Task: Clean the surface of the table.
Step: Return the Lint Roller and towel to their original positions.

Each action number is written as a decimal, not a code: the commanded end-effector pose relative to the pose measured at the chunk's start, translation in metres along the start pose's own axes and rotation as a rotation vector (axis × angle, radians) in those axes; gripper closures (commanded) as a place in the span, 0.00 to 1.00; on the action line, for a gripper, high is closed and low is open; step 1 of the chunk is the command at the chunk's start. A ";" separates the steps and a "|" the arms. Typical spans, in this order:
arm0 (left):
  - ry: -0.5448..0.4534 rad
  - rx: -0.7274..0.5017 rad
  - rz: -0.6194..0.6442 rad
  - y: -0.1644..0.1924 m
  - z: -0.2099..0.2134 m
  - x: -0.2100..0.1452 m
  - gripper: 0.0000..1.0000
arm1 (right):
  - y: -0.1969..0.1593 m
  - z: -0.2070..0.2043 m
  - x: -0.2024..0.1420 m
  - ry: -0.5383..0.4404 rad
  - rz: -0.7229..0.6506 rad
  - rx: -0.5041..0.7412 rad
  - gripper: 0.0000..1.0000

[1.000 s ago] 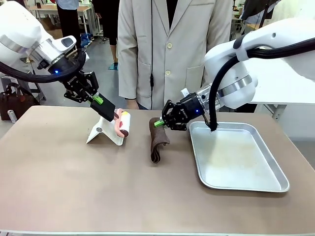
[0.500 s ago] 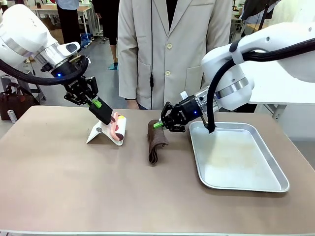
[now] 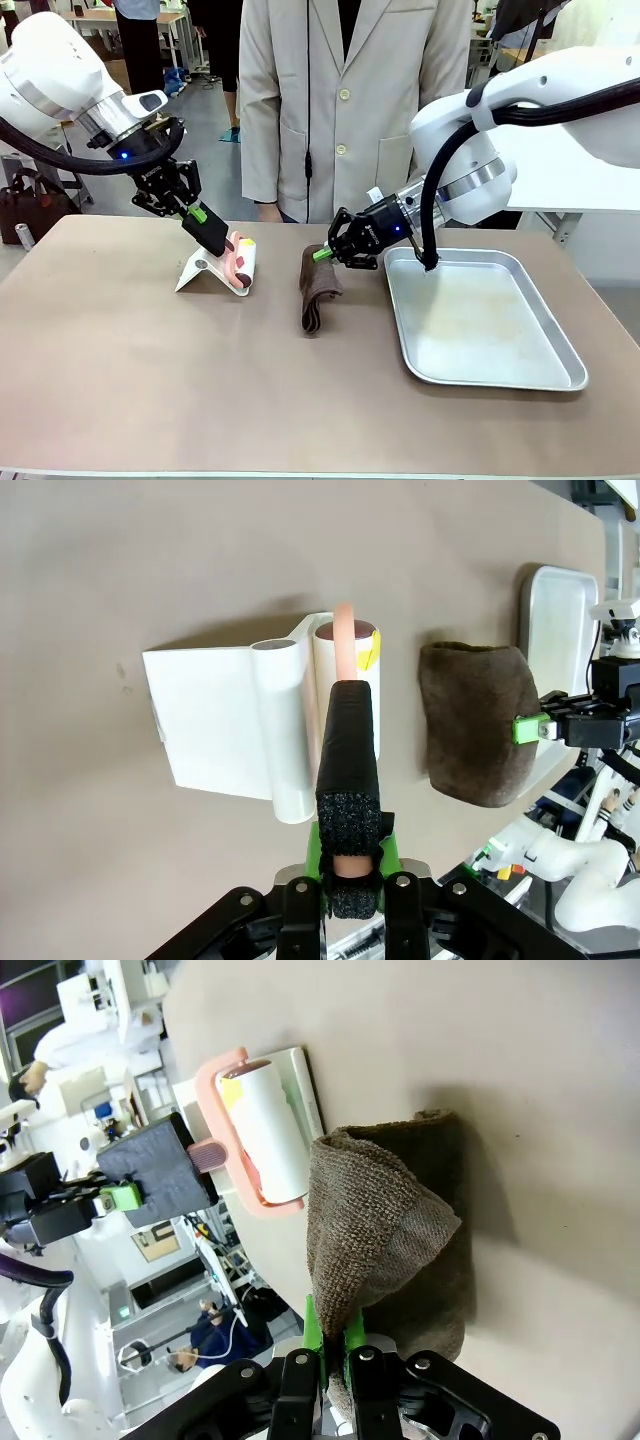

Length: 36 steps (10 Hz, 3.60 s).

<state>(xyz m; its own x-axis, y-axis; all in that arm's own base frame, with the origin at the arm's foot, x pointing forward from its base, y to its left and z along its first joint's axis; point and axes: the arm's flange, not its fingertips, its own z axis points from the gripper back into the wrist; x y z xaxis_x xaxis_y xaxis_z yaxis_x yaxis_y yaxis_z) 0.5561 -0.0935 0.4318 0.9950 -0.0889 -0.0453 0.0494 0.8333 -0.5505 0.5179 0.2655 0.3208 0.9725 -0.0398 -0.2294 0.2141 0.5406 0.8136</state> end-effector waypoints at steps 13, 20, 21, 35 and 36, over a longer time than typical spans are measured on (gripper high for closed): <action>0.079 0.040 0.079 0.017 -0.015 0.026 0.78 | -0.001 0.005 0.009 0.007 -0.040 -0.024 0.91; 0.097 -0.011 0.095 0.045 -0.014 0.022 0.78 | -0.002 0.004 0.010 0.005 -0.049 -0.044 0.91; 0.108 -0.035 0.088 0.049 -0.016 0.021 0.78 | -0.003 0.004 0.010 0.008 -0.046 -0.057 0.91; 0.038 -0.130 0.017 0.058 -0.010 0.007 0.00 | -0.014 0.002 0.016 0.037 -0.095 -0.120 0.00; 0.031 -0.136 0.015 0.058 -0.008 0.006 0.00 | -0.015 0.003 0.016 0.037 -0.099 -0.129 0.01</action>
<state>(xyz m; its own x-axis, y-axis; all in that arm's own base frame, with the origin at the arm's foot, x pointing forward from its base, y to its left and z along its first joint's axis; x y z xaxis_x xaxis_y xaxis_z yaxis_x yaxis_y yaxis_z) 0.5744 -0.0514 0.3913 0.9888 -0.0954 -0.1148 -0.0015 0.7628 -0.6466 0.5217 0.2529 0.3024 0.9514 -0.0623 -0.3015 0.2737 0.6195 0.7358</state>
